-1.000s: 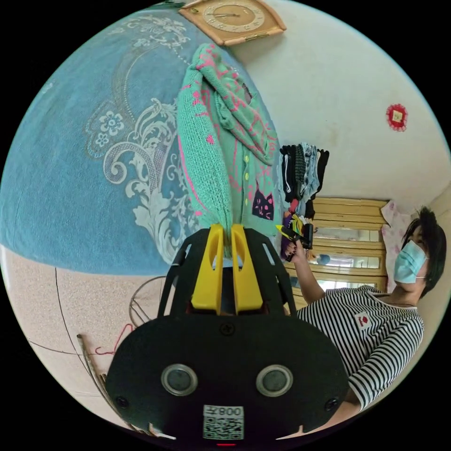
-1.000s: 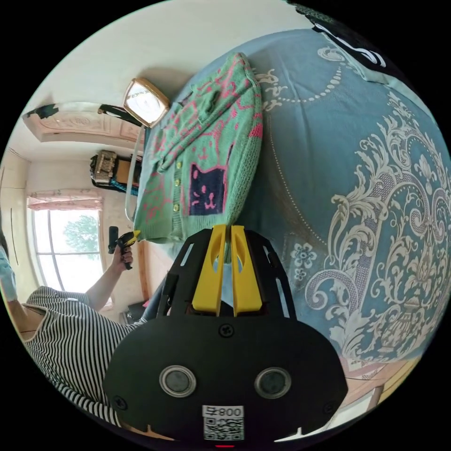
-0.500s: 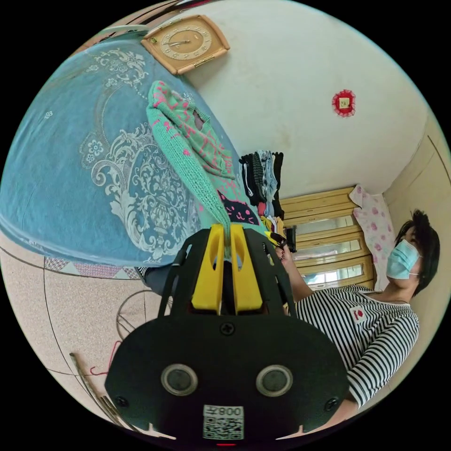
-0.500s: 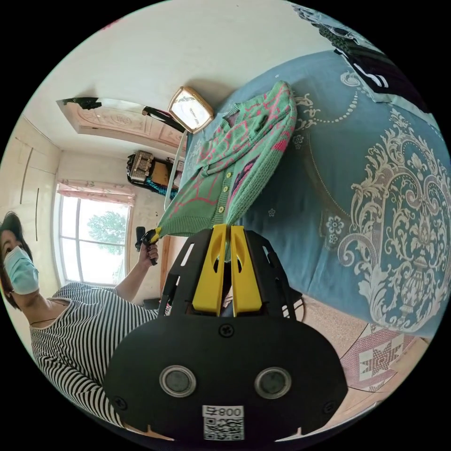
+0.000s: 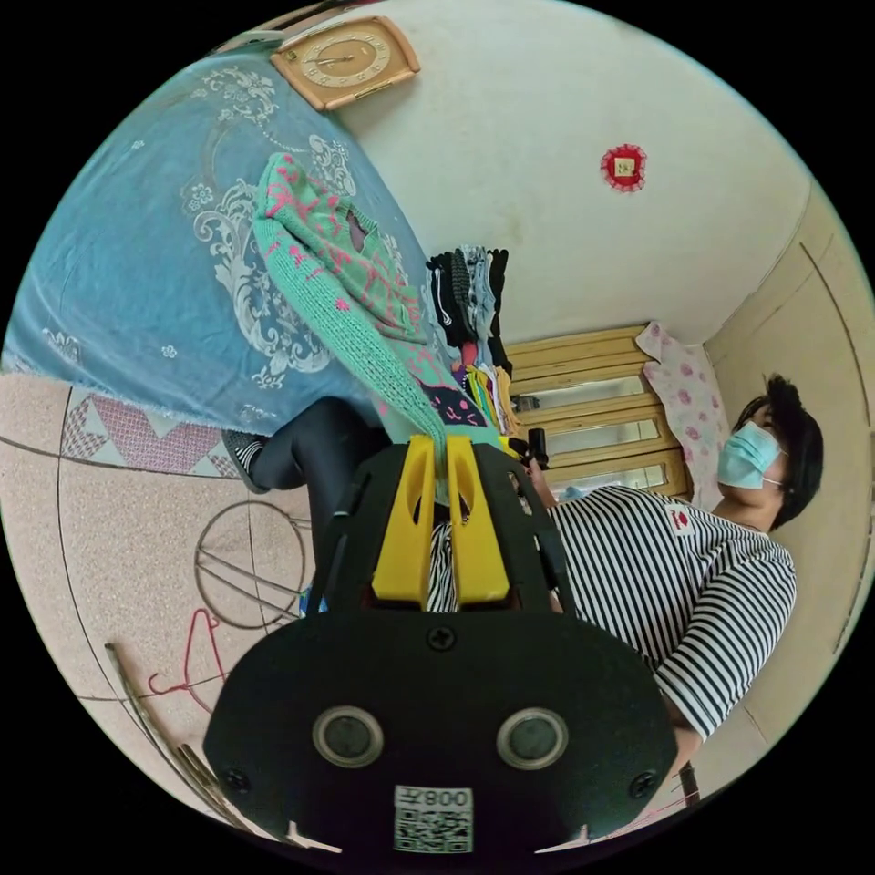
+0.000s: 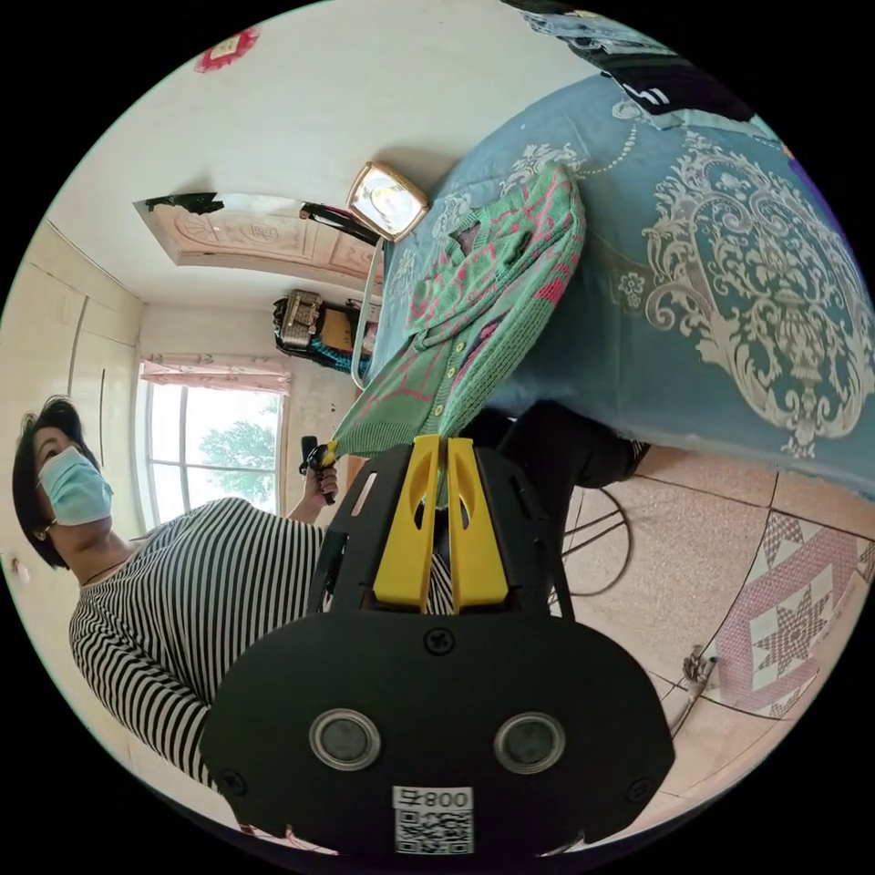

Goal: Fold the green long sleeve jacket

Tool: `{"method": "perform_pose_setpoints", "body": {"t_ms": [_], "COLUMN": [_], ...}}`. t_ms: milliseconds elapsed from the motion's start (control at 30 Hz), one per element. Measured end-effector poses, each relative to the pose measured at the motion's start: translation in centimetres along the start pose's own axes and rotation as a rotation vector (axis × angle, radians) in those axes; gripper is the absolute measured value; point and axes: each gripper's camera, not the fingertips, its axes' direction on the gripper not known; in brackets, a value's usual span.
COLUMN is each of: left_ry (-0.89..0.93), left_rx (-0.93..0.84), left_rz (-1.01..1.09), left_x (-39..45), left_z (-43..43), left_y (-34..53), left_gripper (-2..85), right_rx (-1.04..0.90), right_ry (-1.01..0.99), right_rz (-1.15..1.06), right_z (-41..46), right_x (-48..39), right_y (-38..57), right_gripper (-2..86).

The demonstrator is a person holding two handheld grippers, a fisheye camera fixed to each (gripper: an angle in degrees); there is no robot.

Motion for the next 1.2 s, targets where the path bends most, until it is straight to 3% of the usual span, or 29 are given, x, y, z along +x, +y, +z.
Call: {"method": "perform_pose_setpoints", "body": {"t_ms": [233,567,867,1200], "left_ry": [0.065,0.108,0.159,0.04], "left_rx": [0.041,0.093,0.203,0.268], "left_rz": [-0.076,0.002,0.073,0.035], "left_x": [-1.8,0.3,1.5,-1.5], "left_z": [-0.4,0.3,1.4,5.3], "left_y": [0.4,-7.4,-23.1,-46.1], "left_gripper": [2.8,2.8,3.0,3.2], "right_rx": [0.007,0.054,0.111,0.122], "right_ry": [-0.036,-0.072,-0.105,0.026], "right_rz": [0.084,-0.002,-0.097,-0.092], "right_z": [0.9,1.2,2.1,6.5], "right_x": [4.1,4.6,4.3,7.2], "right_y": [2.7,-3.7,-16.7,-37.5], "right_gripper": [1.0,1.3,1.4,1.4]}}
